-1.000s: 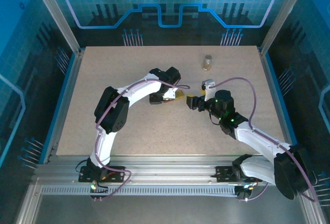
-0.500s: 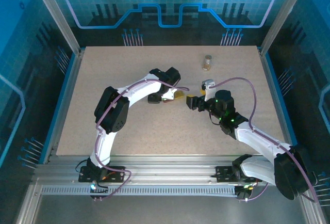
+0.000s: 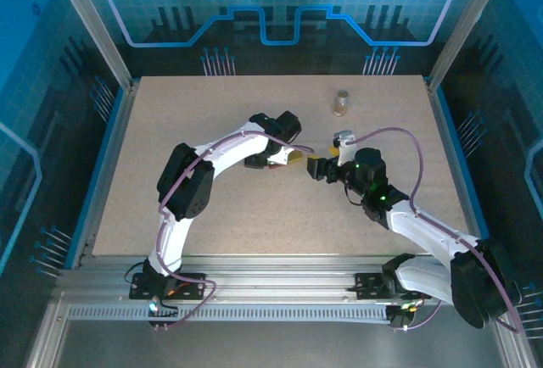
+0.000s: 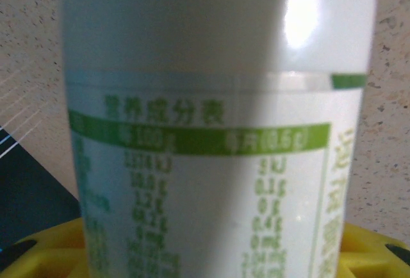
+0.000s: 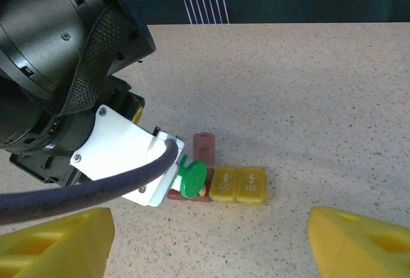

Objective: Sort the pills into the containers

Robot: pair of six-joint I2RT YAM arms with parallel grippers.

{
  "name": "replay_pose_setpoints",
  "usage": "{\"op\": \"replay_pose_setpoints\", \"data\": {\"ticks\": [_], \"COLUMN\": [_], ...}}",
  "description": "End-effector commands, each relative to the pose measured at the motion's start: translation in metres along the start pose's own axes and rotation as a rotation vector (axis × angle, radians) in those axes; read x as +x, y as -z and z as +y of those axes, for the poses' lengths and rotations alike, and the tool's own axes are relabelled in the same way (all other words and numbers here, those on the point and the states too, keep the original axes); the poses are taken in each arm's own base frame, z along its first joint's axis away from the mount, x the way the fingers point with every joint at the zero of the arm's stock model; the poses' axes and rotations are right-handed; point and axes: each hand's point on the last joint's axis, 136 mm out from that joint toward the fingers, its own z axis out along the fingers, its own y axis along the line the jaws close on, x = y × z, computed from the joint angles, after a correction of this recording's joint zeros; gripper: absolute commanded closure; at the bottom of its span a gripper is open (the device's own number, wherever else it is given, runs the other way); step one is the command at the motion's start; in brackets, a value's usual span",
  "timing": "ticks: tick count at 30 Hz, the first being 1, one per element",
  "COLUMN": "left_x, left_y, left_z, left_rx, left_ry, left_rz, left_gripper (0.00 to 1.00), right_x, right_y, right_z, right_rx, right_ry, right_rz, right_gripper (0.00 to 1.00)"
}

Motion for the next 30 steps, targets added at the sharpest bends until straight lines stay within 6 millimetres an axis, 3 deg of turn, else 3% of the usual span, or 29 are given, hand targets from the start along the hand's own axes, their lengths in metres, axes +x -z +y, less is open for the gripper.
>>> {"op": "replay_pose_setpoints", "data": {"ticks": [1, 18, 24, 30], "left_x": [0.001, -0.014, -0.01, -0.011], "left_y": [0.001, -0.005, -0.013, -0.008], "left_z": [0.006, 0.005, 0.006, 0.017], "left_rx": [-0.03, -0.071, -0.118, -0.176], "left_ry": [-0.058, -0.123, -0.207, -0.227], "left_rz": [0.044, 0.058, 0.126, 0.132], "left_gripper": [0.98, 0.98, 0.97, 0.96], "right_x": [-0.009, -0.01, -0.01, -0.009], "right_y": [0.004, 0.005, 0.005, 0.004], "right_z": [-0.001, -0.002, -0.002, -0.002], "right_rx": [-0.009, -0.012, -0.012, -0.015], "right_ry": [-0.02, -0.027, -0.028, -0.029], "right_rz": [-0.042, -0.046, -0.045, -0.043], "right_gripper": [0.2, 0.2, 0.2, 0.2]}}
